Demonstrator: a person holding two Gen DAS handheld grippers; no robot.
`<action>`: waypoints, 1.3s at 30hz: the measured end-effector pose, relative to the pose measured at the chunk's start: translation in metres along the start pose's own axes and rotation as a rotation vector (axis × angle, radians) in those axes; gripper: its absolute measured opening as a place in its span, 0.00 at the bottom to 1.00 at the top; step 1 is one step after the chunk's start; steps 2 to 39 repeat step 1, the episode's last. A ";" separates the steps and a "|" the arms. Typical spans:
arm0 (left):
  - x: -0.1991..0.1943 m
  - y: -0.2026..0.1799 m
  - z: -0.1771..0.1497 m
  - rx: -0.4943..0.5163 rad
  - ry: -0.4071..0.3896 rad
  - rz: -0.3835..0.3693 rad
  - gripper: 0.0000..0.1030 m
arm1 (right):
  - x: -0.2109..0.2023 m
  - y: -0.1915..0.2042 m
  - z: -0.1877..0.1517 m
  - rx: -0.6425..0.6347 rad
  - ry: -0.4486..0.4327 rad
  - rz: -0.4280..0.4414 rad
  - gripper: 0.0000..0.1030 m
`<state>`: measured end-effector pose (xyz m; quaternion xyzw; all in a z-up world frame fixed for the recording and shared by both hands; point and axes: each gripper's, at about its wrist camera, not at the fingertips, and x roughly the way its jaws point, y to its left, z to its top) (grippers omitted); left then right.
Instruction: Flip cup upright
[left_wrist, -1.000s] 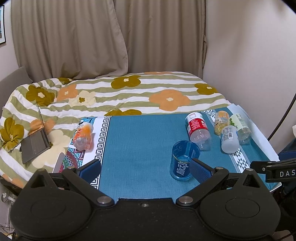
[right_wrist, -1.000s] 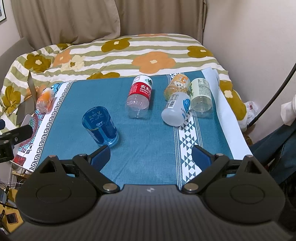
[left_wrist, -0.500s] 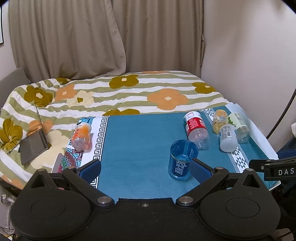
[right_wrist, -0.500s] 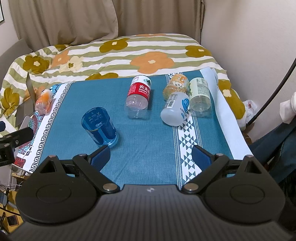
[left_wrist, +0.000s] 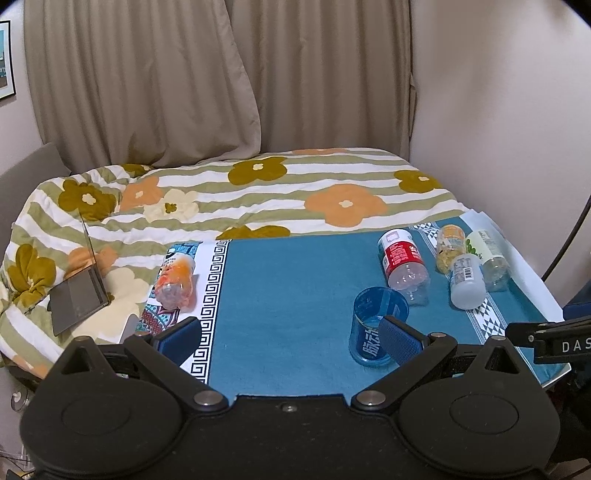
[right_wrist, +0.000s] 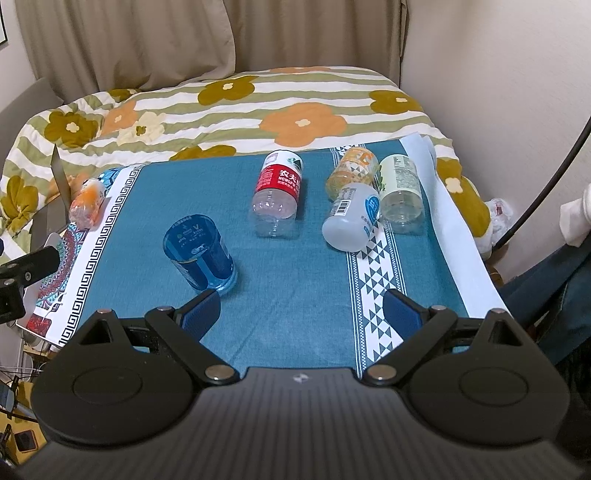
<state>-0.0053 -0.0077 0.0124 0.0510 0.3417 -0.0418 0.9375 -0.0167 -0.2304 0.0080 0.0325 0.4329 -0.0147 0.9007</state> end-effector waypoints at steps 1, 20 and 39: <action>0.000 0.000 0.000 0.000 0.000 0.001 1.00 | 0.000 0.000 0.000 0.000 0.000 0.000 1.00; 0.000 0.000 0.000 0.000 0.000 0.001 1.00 | 0.000 0.000 0.000 0.000 0.000 0.000 1.00; 0.000 0.000 0.000 0.000 0.000 0.001 1.00 | 0.000 0.000 0.000 0.000 0.000 0.000 1.00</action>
